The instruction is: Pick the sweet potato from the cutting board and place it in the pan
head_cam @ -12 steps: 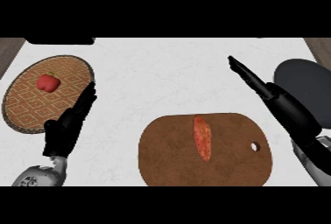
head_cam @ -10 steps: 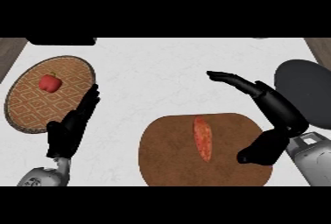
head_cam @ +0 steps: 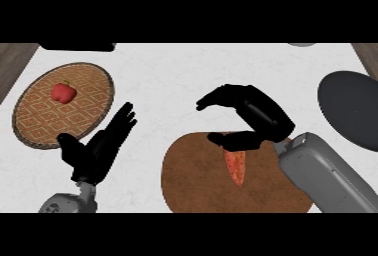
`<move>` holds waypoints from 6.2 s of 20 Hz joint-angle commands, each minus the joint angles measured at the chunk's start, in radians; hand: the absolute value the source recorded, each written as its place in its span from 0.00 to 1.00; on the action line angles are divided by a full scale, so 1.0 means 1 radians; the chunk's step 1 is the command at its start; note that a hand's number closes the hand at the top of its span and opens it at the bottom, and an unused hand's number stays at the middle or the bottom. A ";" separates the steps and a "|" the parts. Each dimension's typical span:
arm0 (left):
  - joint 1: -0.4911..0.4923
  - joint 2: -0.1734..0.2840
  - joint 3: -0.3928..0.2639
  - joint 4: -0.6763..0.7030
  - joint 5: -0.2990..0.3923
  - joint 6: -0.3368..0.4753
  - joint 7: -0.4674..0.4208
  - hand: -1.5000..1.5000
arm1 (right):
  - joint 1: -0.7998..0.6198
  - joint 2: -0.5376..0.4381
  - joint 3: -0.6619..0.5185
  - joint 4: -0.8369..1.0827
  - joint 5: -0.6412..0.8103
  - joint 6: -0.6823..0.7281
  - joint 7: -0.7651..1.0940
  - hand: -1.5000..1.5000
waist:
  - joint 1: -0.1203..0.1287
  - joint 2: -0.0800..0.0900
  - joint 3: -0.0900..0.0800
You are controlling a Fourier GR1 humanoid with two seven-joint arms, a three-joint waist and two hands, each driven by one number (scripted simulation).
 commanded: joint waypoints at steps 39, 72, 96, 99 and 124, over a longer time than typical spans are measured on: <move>-0.006 -0.044 0.074 0.060 0.006 -0.066 -0.007 0.50 | -0.007 0.285 0.534 -0.056 0.708 1.007 1.013 0.00 | -0.032 -0.007 0.003; 0.063 -0.071 0.155 -0.004 -0.014 -0.085 0.018 0.50 | 0.220 0.026 0.252 -0.067 0.896 0.458 0.554 1.00 | -0.118 -0.018 0.008; 0.084 -0.123 0.074 -0.065 -0.064 -0.063 0.045 0.50 | 0.829 -0.128 -0.651 -0.517 -0.067 -0.019 0.134 1.00 | -0.048 -0.008 0.006; -0.023 -0.091 0.143 0.014 -0.027 -0.097 0.073 0.50 | 0.677 -0.152 -0.713 -0.354 -0.061 0.021 0.115 1.00 | -0.033 -0.004 0.004; -0.075 -0.138 0.104 0.017 -0.051 -0.108 0.098 0.50 | -0.060 -0.241 -0.980 1.040 0.122 -0.395 -0.512 1.00 | 0.029 0.019 0.010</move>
